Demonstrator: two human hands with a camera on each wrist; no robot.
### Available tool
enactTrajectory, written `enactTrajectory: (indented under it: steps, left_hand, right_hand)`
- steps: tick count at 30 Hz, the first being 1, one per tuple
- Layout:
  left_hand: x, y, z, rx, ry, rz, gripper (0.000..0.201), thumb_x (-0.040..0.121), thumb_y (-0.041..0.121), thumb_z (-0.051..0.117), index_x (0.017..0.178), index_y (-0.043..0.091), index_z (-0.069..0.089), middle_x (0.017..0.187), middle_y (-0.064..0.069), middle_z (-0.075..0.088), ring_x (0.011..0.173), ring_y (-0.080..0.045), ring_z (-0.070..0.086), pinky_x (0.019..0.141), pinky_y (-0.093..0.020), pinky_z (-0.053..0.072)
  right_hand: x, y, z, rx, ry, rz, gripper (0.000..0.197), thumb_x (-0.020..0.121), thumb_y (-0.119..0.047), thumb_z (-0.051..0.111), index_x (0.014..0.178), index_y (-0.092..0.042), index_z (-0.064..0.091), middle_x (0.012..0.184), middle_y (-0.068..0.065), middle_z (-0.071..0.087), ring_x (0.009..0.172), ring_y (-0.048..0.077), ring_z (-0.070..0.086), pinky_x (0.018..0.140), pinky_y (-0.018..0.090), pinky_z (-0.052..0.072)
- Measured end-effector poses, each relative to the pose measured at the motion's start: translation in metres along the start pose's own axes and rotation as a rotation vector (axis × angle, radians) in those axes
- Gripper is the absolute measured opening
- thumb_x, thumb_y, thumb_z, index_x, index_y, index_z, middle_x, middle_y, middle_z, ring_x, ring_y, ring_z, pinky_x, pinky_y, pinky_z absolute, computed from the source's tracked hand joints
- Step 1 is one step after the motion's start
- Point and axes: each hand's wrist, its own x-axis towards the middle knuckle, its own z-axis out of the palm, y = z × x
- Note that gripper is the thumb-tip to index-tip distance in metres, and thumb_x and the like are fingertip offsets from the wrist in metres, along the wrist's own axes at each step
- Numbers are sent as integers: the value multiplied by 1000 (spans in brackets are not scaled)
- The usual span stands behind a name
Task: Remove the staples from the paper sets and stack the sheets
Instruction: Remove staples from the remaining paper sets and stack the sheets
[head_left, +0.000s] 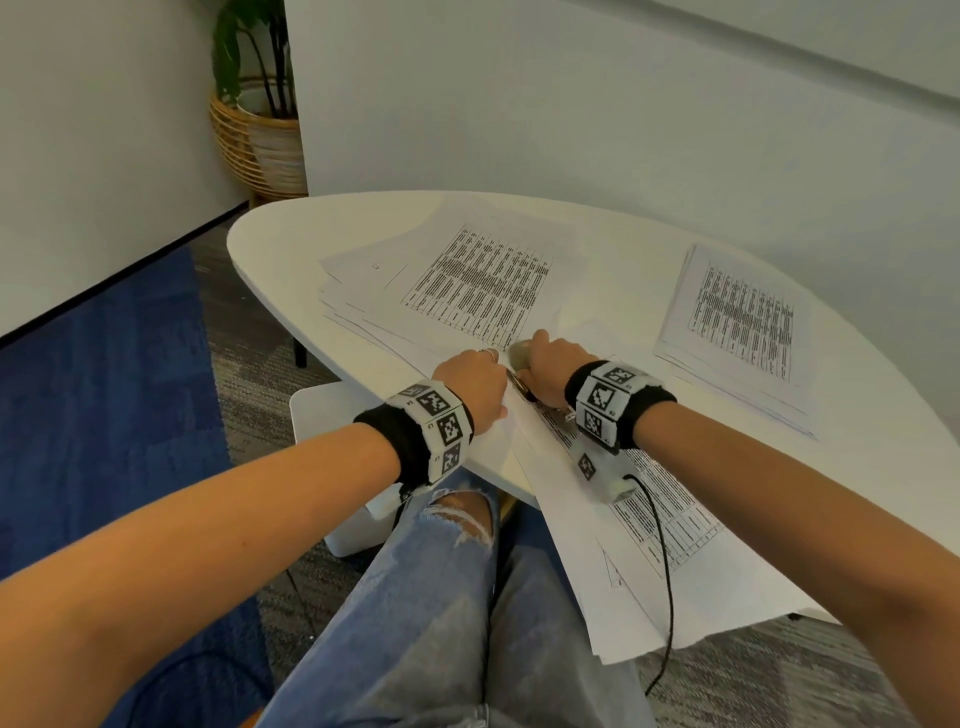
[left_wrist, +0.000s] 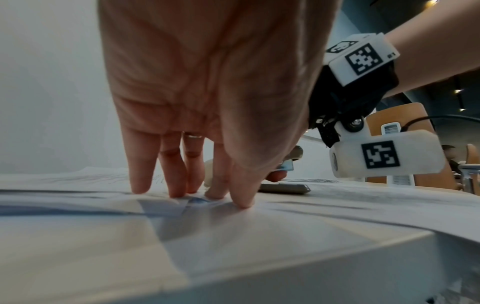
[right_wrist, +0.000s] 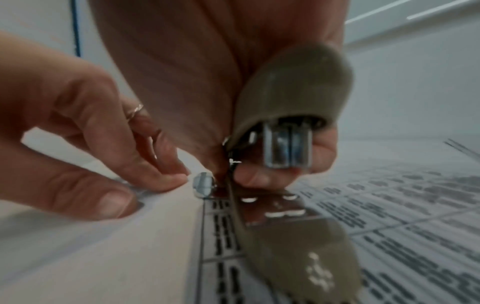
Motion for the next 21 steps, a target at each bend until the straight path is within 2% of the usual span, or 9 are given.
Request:
enactTrajectory:
  steps: [4,6,8,9,11,13,16,21]
  left_hand:
    - [1,-1,-1,1,-2,-3,42,96,37,50,126,8,58,135,-9,43,121,-27,45,92,-37,43]
    - [1,0,-1,-4,-4,-9,42,96,37,51,125,8,59,133,-9,44,120,-27,46,91,-36,43]
    - [1,1,0,-12,-1,-15,41,95,37,51,123,8,60,131,-8,44,119,-27,47,89,-36,43]
    - [1,1,0,-17,2,-18,41,95,37,51,123,8,60,131,-8,44,119,-27,47,88,-36,43]
    - [1,1,0,-25,5,-19,42,95,38,51,123,8,60,130,-9,45,118,-27,47,88,-36,43]
    - [1,-1,1,-31,2,-15,43,95,39,50,124,8,59,131,-9,45,118,-27,46,89,-36,43]
    - [1,-2,1,-26,-2,-11,44,95,39,49,125,8,58,131,-10,44,119,-27,46,93,-38,43]
    - [2,-2,1,-10,0,-24,47,95,41,47,128,8,56,134,-10,43,121,-28,45,95,-38,42]
  right_hand:
    - [-2,-7,-5,-26,-32,-23,17,98,-23,42,107,-8,43,97,9,47,88,28,53,70,33,41]
    - [1,-9,-7,-34,-68,-23,25,99,-24,39,113,-6,48,111,13,53,86,27,54,68,32,42]
    - [0,-11,-11,15,-87,-7,29,100,-23,38,118,-3,49,114,15,57,86,28,58,70,33,48]
    - [-1,-11,-13,31,-78,5,30,100,-22,39,120,-1,48,115,16,57,92,30,60,74,34,51]
    - [-3,-10,-15,41,-65,20,32,100,-21,39,123,1,45,121,17,54,104,31,59,81,34,49]
    - [-6,-10,-15,63,-63,32,34,100,-22,39,125,1,42,123,16,52,103,30,57,80,33,47]
    - [-1,-11,-10,149,-21,63,34,98,-24,43,124,-2,40,111,13,56,83,24,50,67,32,41]
    - [6,-8,-1,53,70,-31,26,98,-22,38,120,-8,38,88,9,55,70,25,49,52,28,33]
